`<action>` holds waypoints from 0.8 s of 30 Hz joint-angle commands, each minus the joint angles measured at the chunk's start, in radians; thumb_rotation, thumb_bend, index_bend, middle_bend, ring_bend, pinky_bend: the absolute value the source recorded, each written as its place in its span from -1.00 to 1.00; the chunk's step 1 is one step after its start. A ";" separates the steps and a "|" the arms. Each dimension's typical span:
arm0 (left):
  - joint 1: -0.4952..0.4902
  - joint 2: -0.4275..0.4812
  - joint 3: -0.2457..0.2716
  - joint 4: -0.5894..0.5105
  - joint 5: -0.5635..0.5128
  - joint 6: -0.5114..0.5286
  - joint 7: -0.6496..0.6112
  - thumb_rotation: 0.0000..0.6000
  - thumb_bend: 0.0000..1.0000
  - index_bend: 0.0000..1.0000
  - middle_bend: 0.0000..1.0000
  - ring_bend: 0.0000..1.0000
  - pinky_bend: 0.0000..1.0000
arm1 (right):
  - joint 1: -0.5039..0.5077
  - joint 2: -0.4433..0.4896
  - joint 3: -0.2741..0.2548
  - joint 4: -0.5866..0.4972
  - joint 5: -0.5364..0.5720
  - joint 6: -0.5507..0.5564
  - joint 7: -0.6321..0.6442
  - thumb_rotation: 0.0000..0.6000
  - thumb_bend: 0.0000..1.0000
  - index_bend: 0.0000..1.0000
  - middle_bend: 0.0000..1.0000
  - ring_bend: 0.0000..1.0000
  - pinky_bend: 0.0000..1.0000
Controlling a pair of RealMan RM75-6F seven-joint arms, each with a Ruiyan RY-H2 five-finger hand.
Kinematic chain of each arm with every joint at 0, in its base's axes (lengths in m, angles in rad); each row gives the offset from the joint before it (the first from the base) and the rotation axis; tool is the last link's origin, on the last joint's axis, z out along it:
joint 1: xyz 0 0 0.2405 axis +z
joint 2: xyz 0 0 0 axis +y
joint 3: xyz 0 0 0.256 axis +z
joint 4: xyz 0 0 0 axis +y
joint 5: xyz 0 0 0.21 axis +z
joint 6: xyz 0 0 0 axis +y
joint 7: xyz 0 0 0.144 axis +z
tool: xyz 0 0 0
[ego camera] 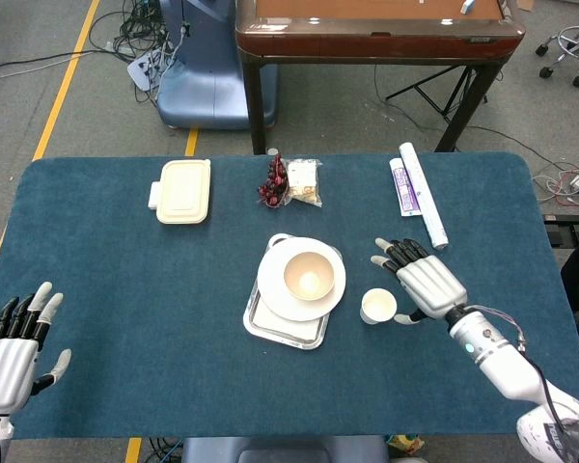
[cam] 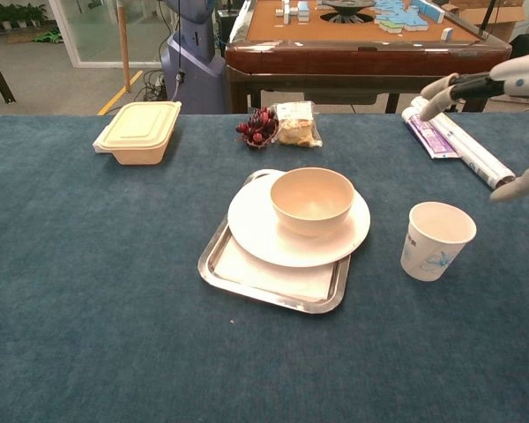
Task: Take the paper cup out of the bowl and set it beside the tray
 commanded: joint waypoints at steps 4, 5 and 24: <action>-0.021 -0.013 0.006 -0.001 -0.031 -0.058 0.032 1.00 -0.33 -1.00 -1.00 -1.00 -1.00 | -0.149 0.036 -0.049 -0.003 -0.140 0.181 0.054 1.00 -0.80 -0.87 -0.97 -1.00 -1.00; -0.023 -0.014 0.006 -0.002 -0.032 -0.060 0.032 1.00 -0.33 -1.00 -1.00 -1.00 -1.00 | -0.174 0.033 -0.056 0.009 -0.162 0.214 0.067 1.00 -0.80 -0.87 -0.97 -1.00 -1.00; -0.028 -0.018 0.010 -0.003 -0.021 -0.055 0.036 1.00 -0.33 -1.00 -1.00 -1.00 -1.00 | -0.526 -0.105 -0.071 0.362 -0.341 0.677 0.300 1.00 -0.80 -0.87 -0.96 -1.00 -1.00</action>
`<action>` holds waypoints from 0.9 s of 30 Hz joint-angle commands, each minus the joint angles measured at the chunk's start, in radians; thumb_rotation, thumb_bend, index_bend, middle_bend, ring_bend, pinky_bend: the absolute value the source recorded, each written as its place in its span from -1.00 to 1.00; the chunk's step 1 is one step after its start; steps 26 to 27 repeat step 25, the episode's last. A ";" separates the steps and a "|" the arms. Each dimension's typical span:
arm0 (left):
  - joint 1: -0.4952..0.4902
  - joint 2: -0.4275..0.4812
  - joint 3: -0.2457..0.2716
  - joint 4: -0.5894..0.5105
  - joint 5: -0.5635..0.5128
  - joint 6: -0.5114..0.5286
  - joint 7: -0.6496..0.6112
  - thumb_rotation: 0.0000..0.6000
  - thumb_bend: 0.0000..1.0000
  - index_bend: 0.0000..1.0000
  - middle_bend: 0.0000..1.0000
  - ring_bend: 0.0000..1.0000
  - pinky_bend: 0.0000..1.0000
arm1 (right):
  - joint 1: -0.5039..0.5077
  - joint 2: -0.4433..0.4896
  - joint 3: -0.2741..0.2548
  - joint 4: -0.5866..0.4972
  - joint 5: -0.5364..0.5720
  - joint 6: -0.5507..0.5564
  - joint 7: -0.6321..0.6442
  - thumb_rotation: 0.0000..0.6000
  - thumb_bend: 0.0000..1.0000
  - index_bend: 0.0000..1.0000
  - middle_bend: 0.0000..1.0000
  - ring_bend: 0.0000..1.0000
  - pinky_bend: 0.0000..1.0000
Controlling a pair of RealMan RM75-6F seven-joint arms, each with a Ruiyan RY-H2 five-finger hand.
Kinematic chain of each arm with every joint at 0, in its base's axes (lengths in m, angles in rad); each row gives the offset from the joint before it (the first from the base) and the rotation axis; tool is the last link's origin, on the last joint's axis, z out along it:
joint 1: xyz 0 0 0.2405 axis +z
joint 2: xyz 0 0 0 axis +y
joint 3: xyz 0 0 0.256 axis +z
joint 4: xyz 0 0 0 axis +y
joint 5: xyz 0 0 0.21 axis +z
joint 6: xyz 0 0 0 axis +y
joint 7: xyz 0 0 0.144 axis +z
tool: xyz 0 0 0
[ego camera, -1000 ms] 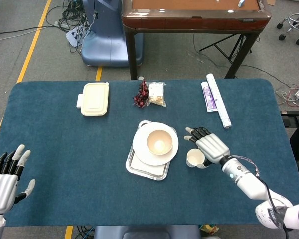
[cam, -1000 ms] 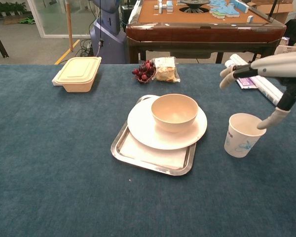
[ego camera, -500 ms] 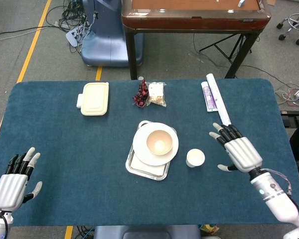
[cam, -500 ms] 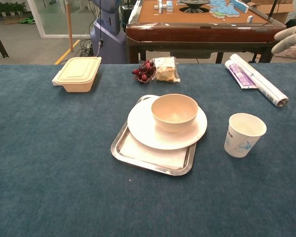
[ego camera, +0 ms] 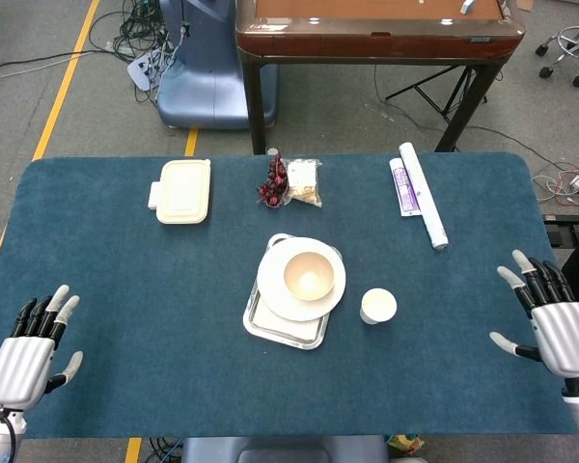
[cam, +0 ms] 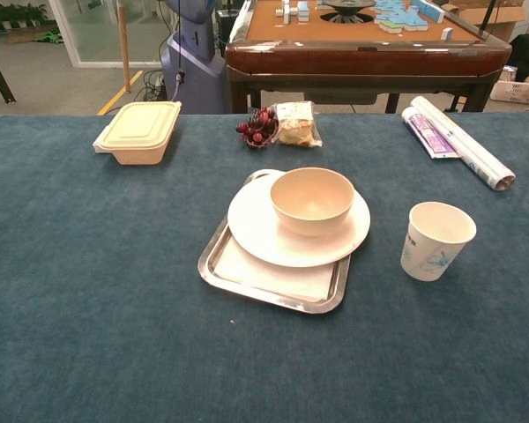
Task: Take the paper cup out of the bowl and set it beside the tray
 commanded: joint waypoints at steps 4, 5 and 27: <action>0.002 -0.004 0.008 -0.004 0.024 0.010 0.010 1.00 -0.33 -1.00 -1.00 -1.00 -1.00 | -0.044 -0.016 0.024 0.035 -0.008 0.036 0.024 1.00 -0.80 -0.87 -0.96 -1.00 -1.00; 0.002 -0.005 0.009 -0.004 0.028 0.011 0.011 1.00 -0.33 -1.00 -1.00 -1.00 -1.00 | -0.047 -0.015 0.028 0.036 -0.008 0.039 0.029 1.00 -0.80 -0.87 -0.96 -1.00 -1.00; 0.002 -0.008 0.018 0.003 0.042 0.012 0.009 1.00 -0.33 -1.00 -1.00 -1.00 -1.00 | -0.067 -0.014 0.071 0.039 -0.022 -0.008 0.047 1.00 -0.80 -0.87 -0.96 -1.00 -1.00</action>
